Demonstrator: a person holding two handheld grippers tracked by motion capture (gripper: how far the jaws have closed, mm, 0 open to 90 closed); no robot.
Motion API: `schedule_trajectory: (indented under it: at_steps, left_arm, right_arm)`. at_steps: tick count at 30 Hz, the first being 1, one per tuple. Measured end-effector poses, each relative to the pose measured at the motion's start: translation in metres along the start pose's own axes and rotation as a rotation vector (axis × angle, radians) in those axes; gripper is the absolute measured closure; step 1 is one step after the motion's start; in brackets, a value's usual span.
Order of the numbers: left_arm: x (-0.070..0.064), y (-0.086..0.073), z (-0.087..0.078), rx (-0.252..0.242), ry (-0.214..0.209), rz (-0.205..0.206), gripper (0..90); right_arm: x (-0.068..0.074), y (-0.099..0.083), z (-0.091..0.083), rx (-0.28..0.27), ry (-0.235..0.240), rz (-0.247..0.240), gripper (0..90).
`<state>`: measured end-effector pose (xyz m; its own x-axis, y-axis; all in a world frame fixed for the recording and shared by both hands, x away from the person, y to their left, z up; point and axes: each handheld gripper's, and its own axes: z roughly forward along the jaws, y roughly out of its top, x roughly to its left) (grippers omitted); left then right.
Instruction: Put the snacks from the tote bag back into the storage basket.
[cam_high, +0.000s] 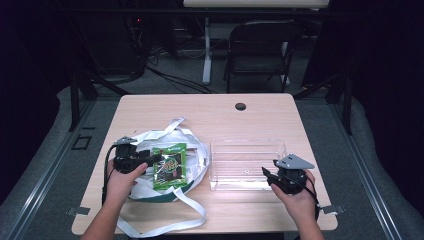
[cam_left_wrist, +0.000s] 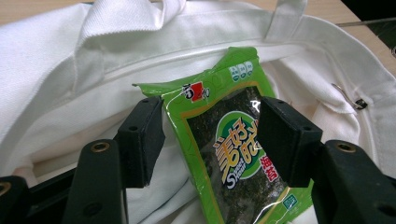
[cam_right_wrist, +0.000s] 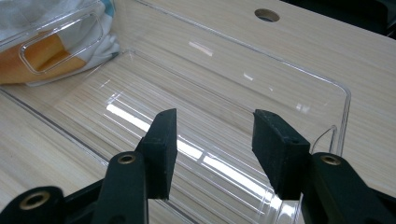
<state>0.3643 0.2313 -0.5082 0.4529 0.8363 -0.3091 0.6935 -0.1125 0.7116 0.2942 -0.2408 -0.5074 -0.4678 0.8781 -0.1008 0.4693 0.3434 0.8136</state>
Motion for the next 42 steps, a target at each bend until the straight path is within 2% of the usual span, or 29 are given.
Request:
schedule_trajectory:
  at_steps: [10,19,28,42]
  left_arm:
    - [0.001,0.007,0.008,0.039,-0.026,-0.057,38.5]
    - [0.003,0.013,0.014,0.087,-0.020,-0.075,36.0]
    - [0.005,0.014,0.021,0.121,0.004,-0.092,34.9]
    - [0.009,0.011,0.038,0.178,-0.032,-0.114,35.6]
  right_arm:
    - [0.000,0.000,0.000,0.000,0.005,0.000,50.1]
    - [0.002,-0.001,0.001,0.007,0.009,-0.007,50.1]
    - [0.002,-0.001,0.001,0.006,0.008,-0.008,50.1]
    - [0.003,0.000,0.001,0.004,0.010,-0.012,49.9]
